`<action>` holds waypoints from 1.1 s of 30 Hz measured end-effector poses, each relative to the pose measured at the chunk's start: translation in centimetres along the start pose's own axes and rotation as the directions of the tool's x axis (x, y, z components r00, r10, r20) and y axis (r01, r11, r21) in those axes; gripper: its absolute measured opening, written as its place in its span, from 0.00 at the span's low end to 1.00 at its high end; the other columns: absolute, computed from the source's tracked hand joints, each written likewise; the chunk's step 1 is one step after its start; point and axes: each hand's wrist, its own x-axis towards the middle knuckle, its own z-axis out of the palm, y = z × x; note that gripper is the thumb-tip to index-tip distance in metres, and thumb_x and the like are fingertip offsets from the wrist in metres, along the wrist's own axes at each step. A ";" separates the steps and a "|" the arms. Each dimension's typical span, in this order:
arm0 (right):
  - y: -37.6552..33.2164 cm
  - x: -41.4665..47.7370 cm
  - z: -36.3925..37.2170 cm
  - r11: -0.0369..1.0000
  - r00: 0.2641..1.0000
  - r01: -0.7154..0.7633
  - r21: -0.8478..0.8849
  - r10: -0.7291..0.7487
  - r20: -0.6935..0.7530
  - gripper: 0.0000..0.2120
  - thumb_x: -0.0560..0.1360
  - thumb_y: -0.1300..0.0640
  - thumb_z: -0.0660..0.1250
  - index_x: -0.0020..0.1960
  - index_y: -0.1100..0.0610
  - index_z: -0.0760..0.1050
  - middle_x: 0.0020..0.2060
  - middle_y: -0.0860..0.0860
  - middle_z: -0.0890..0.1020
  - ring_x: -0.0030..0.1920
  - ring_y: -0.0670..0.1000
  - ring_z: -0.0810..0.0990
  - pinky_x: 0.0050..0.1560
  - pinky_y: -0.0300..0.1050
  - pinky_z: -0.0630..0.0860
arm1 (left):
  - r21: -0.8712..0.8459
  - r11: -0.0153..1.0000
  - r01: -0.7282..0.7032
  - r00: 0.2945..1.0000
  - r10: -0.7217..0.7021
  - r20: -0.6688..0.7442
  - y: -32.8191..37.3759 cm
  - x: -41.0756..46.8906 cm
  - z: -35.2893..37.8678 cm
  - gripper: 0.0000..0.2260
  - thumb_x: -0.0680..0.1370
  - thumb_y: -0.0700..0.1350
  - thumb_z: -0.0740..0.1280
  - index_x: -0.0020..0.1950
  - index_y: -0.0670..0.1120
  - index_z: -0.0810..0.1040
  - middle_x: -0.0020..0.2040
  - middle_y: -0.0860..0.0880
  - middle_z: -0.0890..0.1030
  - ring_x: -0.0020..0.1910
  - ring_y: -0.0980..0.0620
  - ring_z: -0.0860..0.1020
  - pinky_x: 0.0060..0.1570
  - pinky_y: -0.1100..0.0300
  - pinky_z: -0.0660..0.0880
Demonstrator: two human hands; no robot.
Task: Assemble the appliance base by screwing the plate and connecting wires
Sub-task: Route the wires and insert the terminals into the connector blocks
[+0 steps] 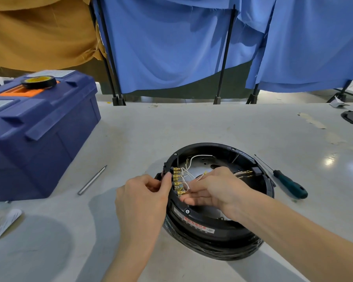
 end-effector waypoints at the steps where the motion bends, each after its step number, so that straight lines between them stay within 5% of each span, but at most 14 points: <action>1: 0.1 0.0 0.1 1.000 1.000 -0.008 0.028 0.008 -0.001 0.01 0.75 0.75 0.65 0.46 0.74 0.75 0.29 0.63 0.82 0.27 0.55 0.84 0.26 0.39 0.79 | 0.012 1.000 0.002 1.000 -0.002 -0.003 0.1 -0.1 0.0 0.16 0.71 0.57 0.72 0.26 0.52 0.77 0.24 0.56 0.77 0.31 0.51 0.77 0.30 0.63 0.66; 7: 0.3 0.4 0.6 0.995 0.997 -0.068 0.074 0.071 -0.041 0.02 0.76 0.71 0.67 0.47 0.71 0.75 0.29 0.61 0.80 0.23 0.52 0.80 0.23 0.38 0.76 | 0.103 0.993 -0.052 0.998 0.056 -0.028 0.5 -1.0 0.3 0.18 0.75 0.56 0.69 0.29 0.47 0.79 0.31 0.49 0.80 0.37 0.43 0.76 0.37 0.54 0.71; 18: 0.6 0.5 0.8 0.989 0.989 -0.102 0.111 0.113 -0.092 0.10 0.76 0.69 0.68 0.56 0.71 0.76 0.33 0.60 0.80 0.23 0.51 0.80 0.23 0.37 0.76 | 0.115 0.991 -0.065 0.997 0.069 -0.037 0.3 -1.1 0.4 0.19 0.76 0.56 0.68 0.29 0.46 0.79 0.31 0.49 0.79 0.35 0.44 0.73 0.35 0.57 0.66; 33: -1.1 0.4 -0.7 0.978 0.970 -0.210 0.011 0.207 0.126 0.04 0.77 0.68 0.66 0.45 0.67 0.79 0.33 0.60 0.83 0.30 0.54 0.84 0.32 0.42 0.82 | 0.135 0.989 -0.068 0.996 0.074 -0.043 0.8 -1.2 0.6 0.19 0.76 0.54 0.68 0.28 0.45 0.77 0.30 0.47 0.79 0.33 0.41 0.75 0.33 0.55 0.70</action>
